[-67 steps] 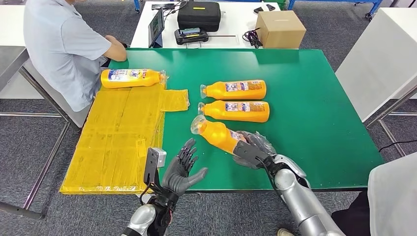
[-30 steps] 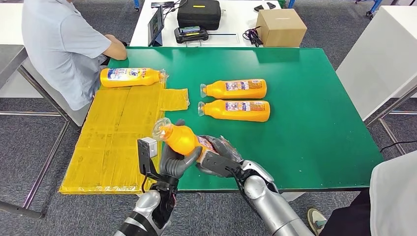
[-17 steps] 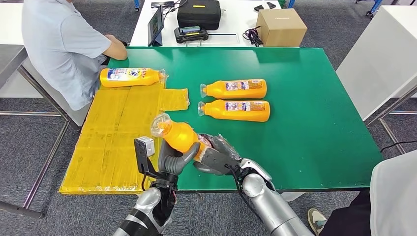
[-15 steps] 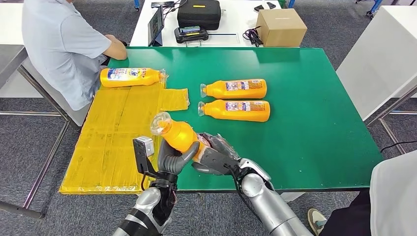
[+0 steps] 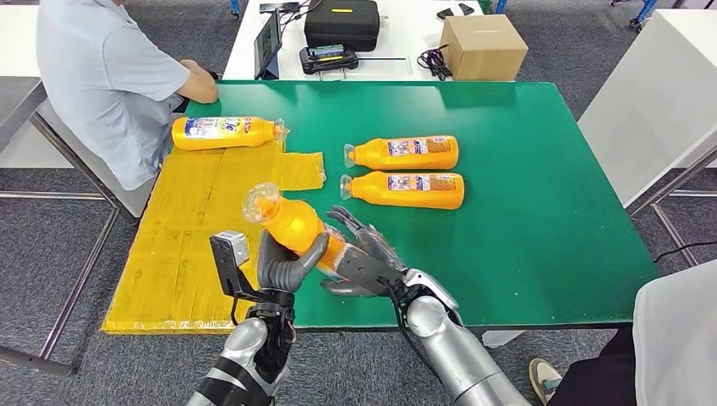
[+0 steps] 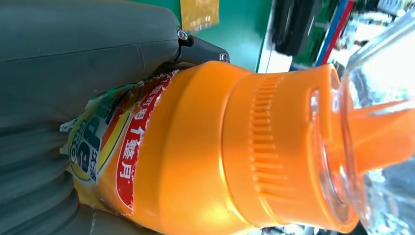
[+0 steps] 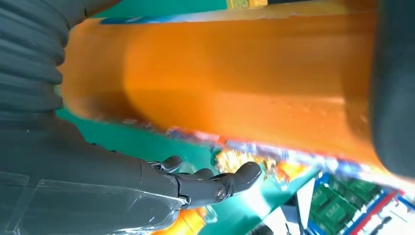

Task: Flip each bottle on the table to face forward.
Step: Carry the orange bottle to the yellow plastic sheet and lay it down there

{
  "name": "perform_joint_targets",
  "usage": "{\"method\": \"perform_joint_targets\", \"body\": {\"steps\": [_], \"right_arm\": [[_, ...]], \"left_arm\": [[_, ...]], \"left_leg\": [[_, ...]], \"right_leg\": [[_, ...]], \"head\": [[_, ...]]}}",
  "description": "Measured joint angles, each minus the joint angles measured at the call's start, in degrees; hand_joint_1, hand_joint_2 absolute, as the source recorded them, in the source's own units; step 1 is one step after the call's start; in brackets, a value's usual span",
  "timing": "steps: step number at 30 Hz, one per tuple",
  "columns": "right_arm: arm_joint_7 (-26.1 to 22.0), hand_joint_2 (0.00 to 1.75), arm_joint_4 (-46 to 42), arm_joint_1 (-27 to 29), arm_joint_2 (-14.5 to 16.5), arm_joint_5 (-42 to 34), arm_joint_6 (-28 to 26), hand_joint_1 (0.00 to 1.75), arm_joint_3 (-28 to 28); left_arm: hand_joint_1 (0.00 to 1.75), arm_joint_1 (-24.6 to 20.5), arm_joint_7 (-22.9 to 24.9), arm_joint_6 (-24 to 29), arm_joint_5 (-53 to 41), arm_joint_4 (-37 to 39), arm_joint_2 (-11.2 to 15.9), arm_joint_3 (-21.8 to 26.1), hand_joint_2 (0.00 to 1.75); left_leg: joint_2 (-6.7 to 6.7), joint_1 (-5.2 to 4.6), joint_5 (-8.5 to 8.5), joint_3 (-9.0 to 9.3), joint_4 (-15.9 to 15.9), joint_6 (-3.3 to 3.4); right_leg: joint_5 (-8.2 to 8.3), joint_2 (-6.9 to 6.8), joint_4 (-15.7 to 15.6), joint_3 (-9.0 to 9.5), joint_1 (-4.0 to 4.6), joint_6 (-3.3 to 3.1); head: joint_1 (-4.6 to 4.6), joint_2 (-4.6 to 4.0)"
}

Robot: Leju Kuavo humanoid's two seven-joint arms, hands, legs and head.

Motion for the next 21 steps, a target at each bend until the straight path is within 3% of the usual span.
{"method": "perform_joint_targets", "body": {"steps": [10, 17, 21], "right_arm": [[0.2, 1.75, -5.4, 2.4, 0.4, 0.5, -0.8, 0.00, -2.3], [-0.1, 1.75, -10.8, 5.7, -0.2, 2.8, -1.8, 0.00, -5.5], [-0.1, 1.75, -13.5, 7.2, -0.5, 2.9, -1.8, 0.00, -7.5]], "left_arm": [[1.75, 0.9, 2.7, 0.9, -9.2, -3.1, 0.0, 2.5, 1.75], [1.75, 2.3, 7.9, 1.9, -37.4, -8.8, 0.1, 6.2, 1.75], [1.75, 3.3, 8.9, 1.6, -46.6, -13.0, 0.1, 8.8, 1.75]], "left_leg": [[-0.04, 0.00, 0.00, -0.03, 0.0, 0.00], [-0.01, 0.00, 0.00, -0.04, 0.0, 0.00], [-0.02, 0.00, 0.00, -0.05, 0.0, 0.00]], "right_leg": [[0.00, -0.02, 0.0, -0.02, -0.01, 0.00], [0.00, -0.03, 0.0, -0.03, -0.01, 0.00], [0.00, -0.03, 0.0, -0.06, 0.00, 0.00]], "head": [[0.00, 0.00], [0.00, 0.00], [0.01, 0.00]]}}
